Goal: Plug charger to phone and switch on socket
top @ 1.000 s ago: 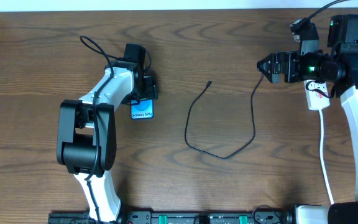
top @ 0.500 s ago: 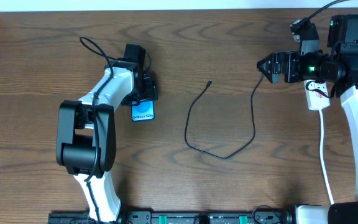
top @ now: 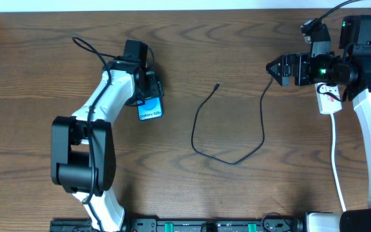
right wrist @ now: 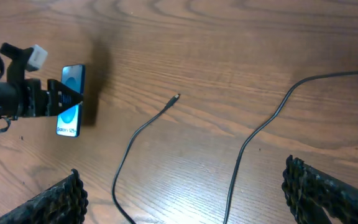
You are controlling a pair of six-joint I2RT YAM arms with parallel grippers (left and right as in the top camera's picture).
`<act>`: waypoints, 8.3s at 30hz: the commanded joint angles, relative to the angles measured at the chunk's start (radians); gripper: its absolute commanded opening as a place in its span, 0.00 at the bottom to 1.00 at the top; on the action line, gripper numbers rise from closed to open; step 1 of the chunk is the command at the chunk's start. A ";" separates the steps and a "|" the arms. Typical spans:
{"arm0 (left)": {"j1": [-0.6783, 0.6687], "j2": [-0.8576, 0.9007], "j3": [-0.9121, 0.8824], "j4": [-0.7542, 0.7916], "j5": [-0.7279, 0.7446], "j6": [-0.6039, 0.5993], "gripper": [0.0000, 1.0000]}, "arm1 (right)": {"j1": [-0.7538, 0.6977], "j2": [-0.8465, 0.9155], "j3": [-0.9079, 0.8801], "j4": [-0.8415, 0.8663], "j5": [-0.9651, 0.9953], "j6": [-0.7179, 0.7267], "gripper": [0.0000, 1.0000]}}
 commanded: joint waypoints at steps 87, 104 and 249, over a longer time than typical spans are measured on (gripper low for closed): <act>0.069 -0.047 0.022 0.012 1.039 -1.242 0.74 | 0.006 -0.003 0.017 -0.001 -0.018 0.056 0.99; 0.069 -0.047 0.022 0.012 1.027 -1.242 0.74 | 0.015 0.002 0.017 0.007 -0.019 0.195 0.96; 0.137 -0.047 0.022 0.724 0.896 -0.985 0.76 | 0.359 0.308 -0.006 0.926 0.031 1.450 0.01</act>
